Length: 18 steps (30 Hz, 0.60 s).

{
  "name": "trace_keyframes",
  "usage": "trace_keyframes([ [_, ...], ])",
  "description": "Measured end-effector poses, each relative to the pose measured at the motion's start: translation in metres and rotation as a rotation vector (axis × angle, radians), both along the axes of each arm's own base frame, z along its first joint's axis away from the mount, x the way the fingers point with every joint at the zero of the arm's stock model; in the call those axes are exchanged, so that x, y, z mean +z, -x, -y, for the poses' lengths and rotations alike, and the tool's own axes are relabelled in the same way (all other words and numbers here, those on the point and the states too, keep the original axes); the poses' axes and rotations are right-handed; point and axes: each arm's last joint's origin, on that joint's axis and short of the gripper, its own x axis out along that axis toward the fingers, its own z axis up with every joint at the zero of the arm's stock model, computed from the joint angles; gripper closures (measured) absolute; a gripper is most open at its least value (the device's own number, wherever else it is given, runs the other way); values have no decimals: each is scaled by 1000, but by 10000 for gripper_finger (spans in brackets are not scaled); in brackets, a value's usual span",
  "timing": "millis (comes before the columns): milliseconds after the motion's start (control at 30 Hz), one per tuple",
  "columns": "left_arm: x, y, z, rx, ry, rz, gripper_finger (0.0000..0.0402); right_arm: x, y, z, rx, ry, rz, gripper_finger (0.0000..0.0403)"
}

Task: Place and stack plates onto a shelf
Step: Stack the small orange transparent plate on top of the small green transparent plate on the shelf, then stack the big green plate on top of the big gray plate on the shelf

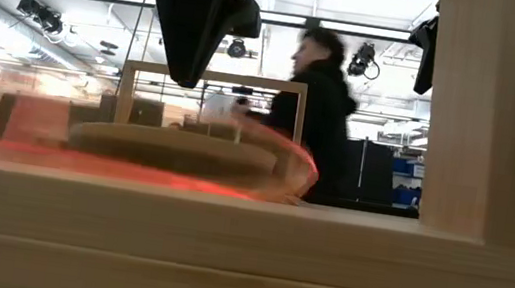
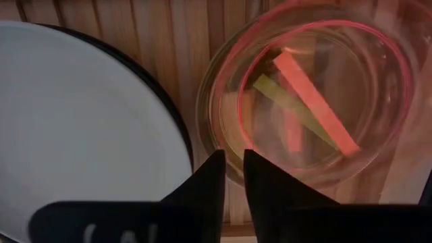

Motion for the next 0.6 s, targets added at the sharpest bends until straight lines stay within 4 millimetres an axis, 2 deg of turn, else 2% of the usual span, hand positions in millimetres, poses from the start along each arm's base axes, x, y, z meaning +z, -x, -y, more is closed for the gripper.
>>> trace_keyframes([
  [333, 0, 1, 4, -11, -28, 13, 274, 0, 0, 0, 0, 0, 0, 208],
  [600, 3, 3, 3, -51, -35, 17, 267, 0, 0, 0, -2, -1, 0, 208],
])
